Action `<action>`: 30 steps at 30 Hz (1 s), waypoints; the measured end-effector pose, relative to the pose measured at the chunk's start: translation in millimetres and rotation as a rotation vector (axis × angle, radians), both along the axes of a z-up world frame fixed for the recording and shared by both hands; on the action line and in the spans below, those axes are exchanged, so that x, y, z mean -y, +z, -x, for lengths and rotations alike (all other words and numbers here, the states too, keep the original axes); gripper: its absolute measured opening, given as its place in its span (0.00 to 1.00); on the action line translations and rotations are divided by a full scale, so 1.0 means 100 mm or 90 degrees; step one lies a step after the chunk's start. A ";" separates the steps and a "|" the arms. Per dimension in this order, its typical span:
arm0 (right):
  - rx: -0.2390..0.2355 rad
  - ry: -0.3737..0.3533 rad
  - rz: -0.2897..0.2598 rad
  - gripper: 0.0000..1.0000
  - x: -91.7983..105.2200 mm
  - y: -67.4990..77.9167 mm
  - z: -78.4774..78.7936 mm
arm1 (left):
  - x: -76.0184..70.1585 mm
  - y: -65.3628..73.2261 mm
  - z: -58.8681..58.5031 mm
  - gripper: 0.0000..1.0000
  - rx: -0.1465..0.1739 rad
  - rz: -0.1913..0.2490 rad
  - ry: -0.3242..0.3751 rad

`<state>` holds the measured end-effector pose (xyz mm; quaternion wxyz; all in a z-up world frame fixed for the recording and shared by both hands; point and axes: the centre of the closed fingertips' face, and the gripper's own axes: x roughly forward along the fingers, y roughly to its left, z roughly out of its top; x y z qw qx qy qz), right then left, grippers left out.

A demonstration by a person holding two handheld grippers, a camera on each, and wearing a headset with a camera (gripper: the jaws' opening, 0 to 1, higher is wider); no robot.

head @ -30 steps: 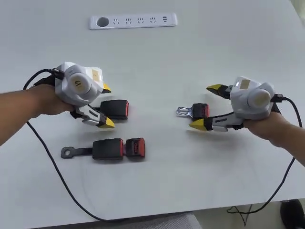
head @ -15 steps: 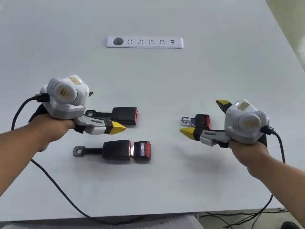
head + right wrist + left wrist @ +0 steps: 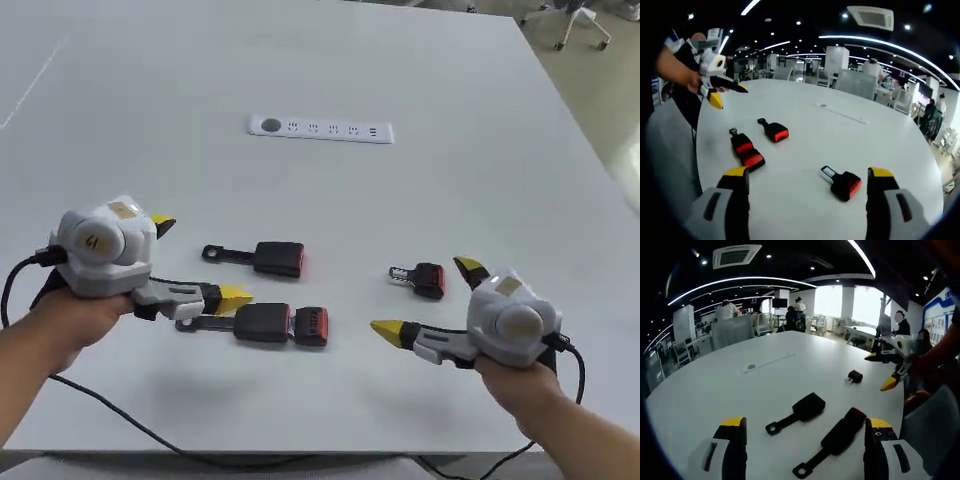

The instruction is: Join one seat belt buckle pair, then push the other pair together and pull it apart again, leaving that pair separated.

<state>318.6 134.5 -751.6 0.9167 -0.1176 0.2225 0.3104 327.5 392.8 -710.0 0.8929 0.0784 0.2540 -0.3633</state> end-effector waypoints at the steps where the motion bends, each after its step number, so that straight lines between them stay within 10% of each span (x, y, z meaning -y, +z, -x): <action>1: -0.001 0.000 0.002 1.00 0.00 0.00 0.03 | -0.02 0.00 0.03 1.00 -0.001 -0.001 0.000; 16: -0.021 0.016 0.015 1.00 0.03 -0.02 0.47 | -0.40 -0.04 0.51 1.00 -0.005 0.008 0.000; 30: -0.006 -0.011 0.007 1.00 0.18 0.15 0.61 | -0.52 0.05 0.64 1.00 -0.002 0.018 0.010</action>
